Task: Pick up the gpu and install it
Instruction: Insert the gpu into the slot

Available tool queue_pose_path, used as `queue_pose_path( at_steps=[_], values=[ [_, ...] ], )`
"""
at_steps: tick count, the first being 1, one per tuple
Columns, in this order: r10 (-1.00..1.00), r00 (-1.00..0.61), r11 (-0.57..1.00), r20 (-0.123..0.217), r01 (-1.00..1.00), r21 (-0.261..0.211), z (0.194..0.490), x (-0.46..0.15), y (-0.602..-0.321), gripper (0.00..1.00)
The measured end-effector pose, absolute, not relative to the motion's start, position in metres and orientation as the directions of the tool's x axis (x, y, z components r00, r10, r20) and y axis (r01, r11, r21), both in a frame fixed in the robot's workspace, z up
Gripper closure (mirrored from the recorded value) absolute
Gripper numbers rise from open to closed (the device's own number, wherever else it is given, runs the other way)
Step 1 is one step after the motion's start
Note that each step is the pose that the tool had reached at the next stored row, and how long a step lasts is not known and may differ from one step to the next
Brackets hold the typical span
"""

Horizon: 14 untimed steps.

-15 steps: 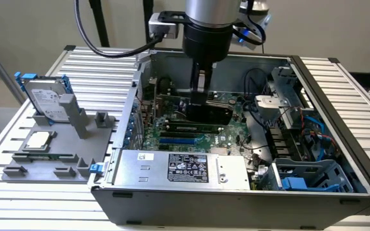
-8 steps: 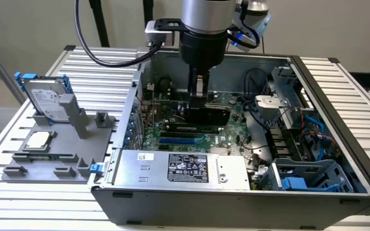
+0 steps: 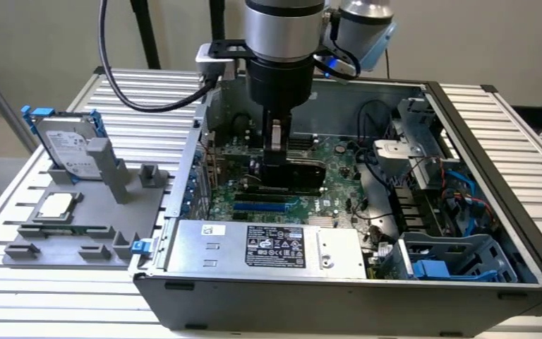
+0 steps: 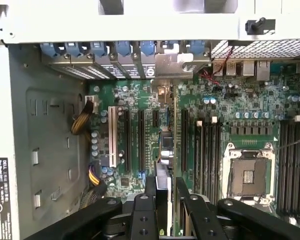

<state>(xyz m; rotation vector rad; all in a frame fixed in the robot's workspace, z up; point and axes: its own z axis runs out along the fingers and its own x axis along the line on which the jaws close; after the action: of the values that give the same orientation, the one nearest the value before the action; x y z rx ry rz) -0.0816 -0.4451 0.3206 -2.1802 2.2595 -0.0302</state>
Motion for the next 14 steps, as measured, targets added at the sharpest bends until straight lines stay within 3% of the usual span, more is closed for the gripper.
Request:
queue_pose_path(
  at_steps=[14],
  values=[
    [-0.999, -0.036, 0.036, -0.025, -0.999, -0.017, 0.302, -0.085, -0.444, 1.0]
  ],
)
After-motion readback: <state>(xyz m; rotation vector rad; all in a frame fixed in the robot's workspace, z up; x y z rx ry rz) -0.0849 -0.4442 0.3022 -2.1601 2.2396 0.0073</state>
